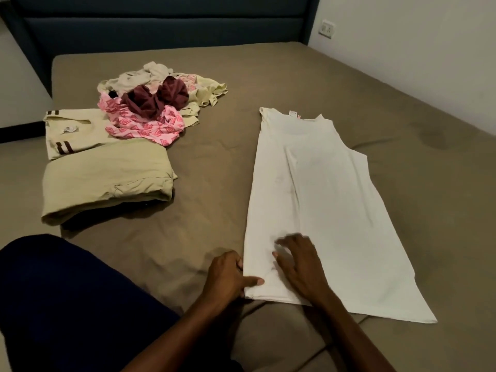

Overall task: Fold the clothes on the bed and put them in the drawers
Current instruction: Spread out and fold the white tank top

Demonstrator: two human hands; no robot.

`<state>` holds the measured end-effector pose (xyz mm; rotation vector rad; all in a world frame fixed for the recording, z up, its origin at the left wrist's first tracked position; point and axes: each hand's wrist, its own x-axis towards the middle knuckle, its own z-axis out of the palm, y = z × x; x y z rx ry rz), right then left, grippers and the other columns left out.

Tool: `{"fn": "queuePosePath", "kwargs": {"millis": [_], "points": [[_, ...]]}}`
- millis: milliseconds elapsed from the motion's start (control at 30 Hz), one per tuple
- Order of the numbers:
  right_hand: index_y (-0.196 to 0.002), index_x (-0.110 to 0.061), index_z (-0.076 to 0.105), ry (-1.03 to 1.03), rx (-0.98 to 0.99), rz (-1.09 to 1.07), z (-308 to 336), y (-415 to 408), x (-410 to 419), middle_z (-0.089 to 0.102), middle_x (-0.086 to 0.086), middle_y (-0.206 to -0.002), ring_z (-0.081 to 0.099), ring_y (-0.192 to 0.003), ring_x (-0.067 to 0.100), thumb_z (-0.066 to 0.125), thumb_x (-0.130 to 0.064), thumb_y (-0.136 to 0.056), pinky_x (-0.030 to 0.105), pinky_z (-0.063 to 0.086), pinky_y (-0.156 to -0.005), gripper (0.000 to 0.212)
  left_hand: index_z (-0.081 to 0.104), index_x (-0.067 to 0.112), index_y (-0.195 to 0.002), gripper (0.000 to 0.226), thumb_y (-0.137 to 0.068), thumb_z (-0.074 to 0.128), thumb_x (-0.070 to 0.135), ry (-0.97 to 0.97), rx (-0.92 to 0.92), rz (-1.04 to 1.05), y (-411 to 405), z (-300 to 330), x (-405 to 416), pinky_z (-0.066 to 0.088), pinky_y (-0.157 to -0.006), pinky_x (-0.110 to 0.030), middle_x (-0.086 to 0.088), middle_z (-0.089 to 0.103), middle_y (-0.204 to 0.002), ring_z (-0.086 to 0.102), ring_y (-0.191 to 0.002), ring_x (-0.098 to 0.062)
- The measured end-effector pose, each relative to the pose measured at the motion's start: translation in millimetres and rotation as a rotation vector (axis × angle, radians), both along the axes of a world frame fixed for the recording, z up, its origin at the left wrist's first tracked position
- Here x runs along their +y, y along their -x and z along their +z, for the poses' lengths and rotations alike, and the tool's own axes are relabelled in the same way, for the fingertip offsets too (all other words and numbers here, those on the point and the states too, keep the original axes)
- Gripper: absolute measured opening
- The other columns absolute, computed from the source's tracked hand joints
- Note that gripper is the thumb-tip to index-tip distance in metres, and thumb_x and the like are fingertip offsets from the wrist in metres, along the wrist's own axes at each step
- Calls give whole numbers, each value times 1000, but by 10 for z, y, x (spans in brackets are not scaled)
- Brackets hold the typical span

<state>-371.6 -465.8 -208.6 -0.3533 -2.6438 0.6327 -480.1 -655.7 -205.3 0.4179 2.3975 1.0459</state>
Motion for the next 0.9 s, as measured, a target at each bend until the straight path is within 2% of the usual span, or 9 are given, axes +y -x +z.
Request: {"fn": "queuePosePath", "kwargs": {"millis": [100, 200, 267, 333, 433, 500, 600, 800, 900], "points": [[-141, -18, 57, -41, -72, -120, 11, 593, 329, 51, 5, -151, 48, -135, 27, 35, -58, -101, 43, 41, -106, 61, 51, 22, -73, 65, -51, 90, 69, 146, 74, -102, -57, 57, -41, 44, -58, -35, 6, 62, -77, 58, -70, -14], [-150, -12, 49, -113, -170, -168, -87, 1112, 757, 41, 14, -161, 40, -146, 32, 32, -61, -100, 49, 36, -113, 72, 47, 26, -82, 70, -61, 68, 89, 307, 292, -115, -41, 191, -18, 40, -64, -32, 10, 60, -81, 60, -79, -15], [-145, -11, 53, -4, -182, -289, -123, 1322, 1099, 50, 14, -153, 45, -141, 34, 31, -63, -97, 49, 37, -111, 74, 46, 27, -88, 62, -74, 58, 86, 240, 462, -92, 72, 210, 90, 41, -67, -32, 11, 58, -81, 64, -82, -18], [-132, -12, 61, 265, -22, -445, -91, 1463, 1366, 65, 10, -131, 57, -126, 36, 34, -57, -97, 48, 42, -102, 63, 50, 26, -97, 47, -85, 51, 72, 77, 609, -100, 260, 136, 254, 45, -68, -32, 11, 58, -87, 65, -84, -19], [-128, -5, 65, 540, 133, -539, -29, 1702, 1677, 69, 15, -122, 63, -116, 35, 52, -24, -102, 36, 46, -97, 35, 58, 21, -114, 43, -88, 54, 55, -79, 720, -146, 563, -36, 528, 50, -78, -33, 6, 60, -110, 61, -102, -20], [-123, -6, 68, 464, 85, -583, -6, 1932, 1872, 72, 15, -119, 64, -115, 36, 57, -15, -100, 36, 44, -96, 27, 59, 18, -127, 51, -92, 55, 55, -52, 768, -226, 825, -140, 769, 51, -94, -40, -1, 59, -128, 55, -122, -26], [-117, -16, 71, 252, -55, -587, -57, 2247, 2094, 74, 8, -112, 64, -111, 34, 60, -27, -100, 43, 38, -95, 23, 57, 16, -139, 65, -95, 45, 62, 35, 777, -318, 1199, -233, 1112, 45, -108, -51, -15, 52, -147, 46, -136, -37], [-113, -24, 69, 255, -64, -582, -140, 2802, 2335, 74, -3, -98, 65, -102, 22, 66, -62, -89, 44, 37, -93, 46, 44, 31, -152, 82, -89, 28, 81, 160, 694, -315, 1769, -234, 1535, 28, -108, -50, -7, 32, -164, 30, -147, -27], [-101, -21, 70, 242, -48, -576, -154, 2908, 2452, 74, -1, -94, 67, -96, 26, 72, -46, -89, 43, 41, -91, 28, 47, 35, -149, 76, -90, 33, 81, 152, 706, -286, 2004, -278, 1644, 28, -104, -48, -3, 36, -162, 32, -144, -24]]}}
